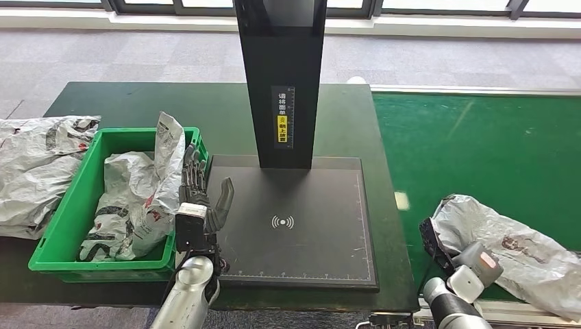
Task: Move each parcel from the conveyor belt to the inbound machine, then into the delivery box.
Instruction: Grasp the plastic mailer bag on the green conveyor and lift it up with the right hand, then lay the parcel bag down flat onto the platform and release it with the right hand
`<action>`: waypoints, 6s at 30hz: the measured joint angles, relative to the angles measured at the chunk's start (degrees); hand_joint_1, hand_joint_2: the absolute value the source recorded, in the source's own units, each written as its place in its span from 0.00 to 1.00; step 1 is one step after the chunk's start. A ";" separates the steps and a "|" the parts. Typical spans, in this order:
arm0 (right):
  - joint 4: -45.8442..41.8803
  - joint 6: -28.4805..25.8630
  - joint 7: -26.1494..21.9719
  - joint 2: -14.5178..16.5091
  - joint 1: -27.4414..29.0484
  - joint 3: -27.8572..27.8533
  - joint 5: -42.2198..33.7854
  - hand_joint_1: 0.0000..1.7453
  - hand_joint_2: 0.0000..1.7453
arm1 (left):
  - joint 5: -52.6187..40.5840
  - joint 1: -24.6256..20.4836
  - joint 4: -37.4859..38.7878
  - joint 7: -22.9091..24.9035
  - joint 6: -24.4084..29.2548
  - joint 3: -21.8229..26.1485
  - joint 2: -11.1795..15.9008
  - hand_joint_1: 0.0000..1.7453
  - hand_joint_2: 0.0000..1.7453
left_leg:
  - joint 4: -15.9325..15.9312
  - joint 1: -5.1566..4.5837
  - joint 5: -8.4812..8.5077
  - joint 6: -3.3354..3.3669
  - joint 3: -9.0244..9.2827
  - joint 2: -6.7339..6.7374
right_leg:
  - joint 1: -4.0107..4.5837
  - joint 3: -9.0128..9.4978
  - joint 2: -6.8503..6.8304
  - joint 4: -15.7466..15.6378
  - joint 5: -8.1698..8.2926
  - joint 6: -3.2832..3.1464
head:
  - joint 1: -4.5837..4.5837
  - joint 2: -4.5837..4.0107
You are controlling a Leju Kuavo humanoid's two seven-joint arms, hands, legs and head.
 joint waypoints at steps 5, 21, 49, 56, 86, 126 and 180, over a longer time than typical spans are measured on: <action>-0.01 1.02 -9.99 0.75 -0.50 -0.16 -3.28 1.00 1.00 | 0.03 0.01 0.00 0.00 -0.02 0.10 0.00 0.00 1.00 | -0.01 0.04 -0.03 -0.03 0.01 0.09 | 0.05 -0.04 0.12 0.01 0.00 -0.01 | 0.00 0.00; -19.05 -5.86 -46.36 13.23 1.40 -1.99 -19.70 1.00 1.00 | 1.26 0.08 -0.01 0.00 0.09 0.49 0.02 0.00 1.00 | -0.02 0.05 0.03 -0.13 -0.16 0.16 | 0.05 -0.36 0.22 0.19 0.00 -0.09 | -0.01 0.00; -43.50 -0.79 -56.22 21.14 8.39 32.48 -56.97 1.00 1.00 | 3.58 -0.17 0.23 0.00 2.09 -0.05 0.15 0.00 1.00 | -0.03 0.13 0.02 -0.31 -0.23 0.26 | 0.12 -0.55 0.26 0.27 -0.06 -0.22 | -0.03 0.00; -31.94 4.51 -56.18 21.50 6.25 40.92 -68.64 0.00 1.00 | 4.67 -0.99 1.81 0.00 3.49 -2.68 0.15 0.00 1.00 | -0.03 0.13 0.00 -0.34 -0.25 0.22 | 0.11 -0.54 0.25 0.26 -0.07 -0.23 | -0.04 0.00; -48.06 -5.84 -39.26 21.33 10.81 4.86 -14.90 0.00 0.00 | 3.92 -1.03 3.46 0.00 5.88 -3.30 0.24 0.00 1.00 | -0.01 0.08 -0.04 -0.32 -0.26 0.09 | 0.08 -0.51 0.15 0.22 -0.07 -0.21 | -0.02 0.00; -12.76 7.93 -34.14 16.66 1.11 1.47 -30.13 1.00 1.00 | 0.36 -0.14 2.82 0.00 3.29 -1.15 0.24 0.00 1.00 | -0.02 0.11 -0.07 -0.42 -0.17 0.33 | 0.20 -0.52 0.36 0.25 -0.07 -0.24 | 0.00 0.00; -11.00 14.25 -54.86 22.09 1.76 36.37 -63.15 0.00 0.00 | 4.66 -0.93 4.87 0.00 4.19 -3.36 0.26 0.00 1.00 | -0.04 0.17 -0.05 -0.45 -0.22 0.28 | 0.17 -0.55 0.29 0.29 -0.13 -0.37 | -0.02 0.00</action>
